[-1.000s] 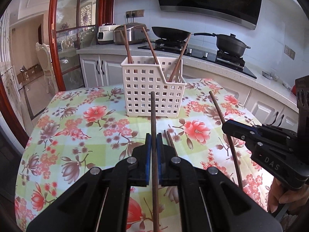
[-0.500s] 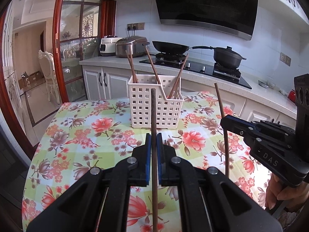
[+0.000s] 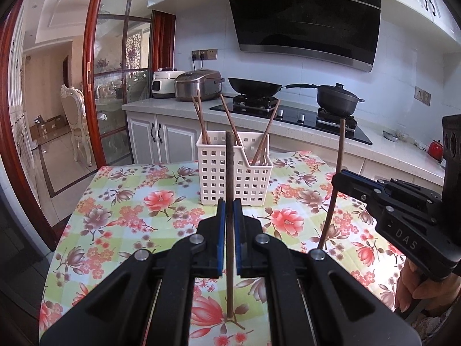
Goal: Organize utensils
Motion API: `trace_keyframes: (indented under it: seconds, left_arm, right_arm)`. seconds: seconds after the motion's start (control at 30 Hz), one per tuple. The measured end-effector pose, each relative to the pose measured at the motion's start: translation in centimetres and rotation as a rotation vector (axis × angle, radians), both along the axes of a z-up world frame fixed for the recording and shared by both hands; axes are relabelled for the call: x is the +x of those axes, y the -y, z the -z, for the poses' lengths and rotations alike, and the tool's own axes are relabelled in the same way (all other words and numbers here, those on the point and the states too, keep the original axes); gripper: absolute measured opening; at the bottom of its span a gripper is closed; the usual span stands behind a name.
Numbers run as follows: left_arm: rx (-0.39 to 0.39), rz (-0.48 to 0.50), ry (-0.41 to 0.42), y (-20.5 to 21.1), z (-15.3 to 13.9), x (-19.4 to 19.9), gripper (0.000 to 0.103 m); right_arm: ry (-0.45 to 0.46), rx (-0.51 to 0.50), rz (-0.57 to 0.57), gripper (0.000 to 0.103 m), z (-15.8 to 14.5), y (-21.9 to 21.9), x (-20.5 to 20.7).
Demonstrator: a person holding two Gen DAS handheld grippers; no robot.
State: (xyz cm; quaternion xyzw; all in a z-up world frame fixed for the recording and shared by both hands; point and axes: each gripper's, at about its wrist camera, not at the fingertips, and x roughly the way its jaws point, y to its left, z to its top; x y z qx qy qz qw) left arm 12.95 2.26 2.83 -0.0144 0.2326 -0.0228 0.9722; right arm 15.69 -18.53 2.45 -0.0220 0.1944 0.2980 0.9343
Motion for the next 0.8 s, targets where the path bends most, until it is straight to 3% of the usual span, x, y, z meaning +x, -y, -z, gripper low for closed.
trace_keyframes:
  seconds: [0.5, 0.8]
  left_arm:
    - [0.020, 0.014, 0.021, 0.4, -1.0, 0.1, 0.005]
    - [0.005, 0.024, 0.007, -0.5, -2.4, 2.8, 0.005]
  right_arm:
    - [0.039, 0.001, -0.002, 0.006, -1.0, -0.2, -0.4]
    - [0.069, -0.010, -0.004, 0.006, -2.9, -0.7, 1.8]
